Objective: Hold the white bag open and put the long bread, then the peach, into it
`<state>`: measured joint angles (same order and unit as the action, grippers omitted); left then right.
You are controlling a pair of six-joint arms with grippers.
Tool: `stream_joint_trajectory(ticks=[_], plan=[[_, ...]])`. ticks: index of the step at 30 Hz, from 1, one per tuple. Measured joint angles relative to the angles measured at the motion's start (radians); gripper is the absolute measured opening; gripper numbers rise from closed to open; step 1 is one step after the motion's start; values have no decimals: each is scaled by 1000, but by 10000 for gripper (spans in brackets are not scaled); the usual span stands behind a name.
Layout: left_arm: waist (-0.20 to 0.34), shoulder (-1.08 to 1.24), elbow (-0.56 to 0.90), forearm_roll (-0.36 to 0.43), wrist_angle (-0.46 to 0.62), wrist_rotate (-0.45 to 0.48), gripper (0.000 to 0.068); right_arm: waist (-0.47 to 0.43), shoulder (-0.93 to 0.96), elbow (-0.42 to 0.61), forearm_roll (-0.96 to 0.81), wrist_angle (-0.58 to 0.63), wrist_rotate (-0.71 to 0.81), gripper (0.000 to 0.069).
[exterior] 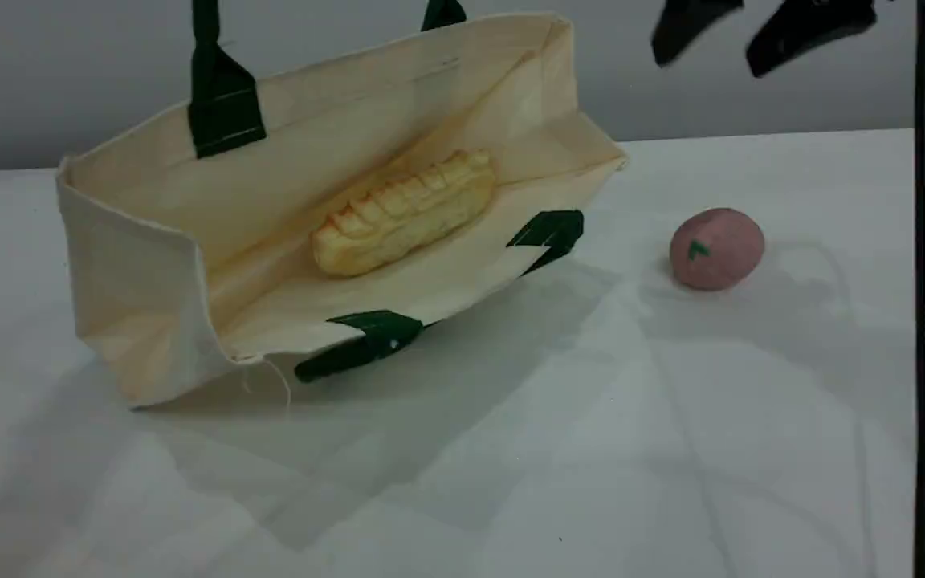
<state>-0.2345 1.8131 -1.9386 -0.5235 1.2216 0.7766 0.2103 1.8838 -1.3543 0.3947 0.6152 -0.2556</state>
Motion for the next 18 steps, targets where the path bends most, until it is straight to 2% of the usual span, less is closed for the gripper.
stream_joint_trajectory(ticks=[4, 7, 18], plan=[[0, 0, 0, -1, 0, 0, 89, 1, 43, 0, -184, -3, 92, 579], [0, 0, 0, -1, 0, 0, 89, 1, 89, 0, -245, -13, 117, 579], [0, 0, 0, 0, 0, 0, 89, 1, 205, 0, -172, -85, 117, 579]])
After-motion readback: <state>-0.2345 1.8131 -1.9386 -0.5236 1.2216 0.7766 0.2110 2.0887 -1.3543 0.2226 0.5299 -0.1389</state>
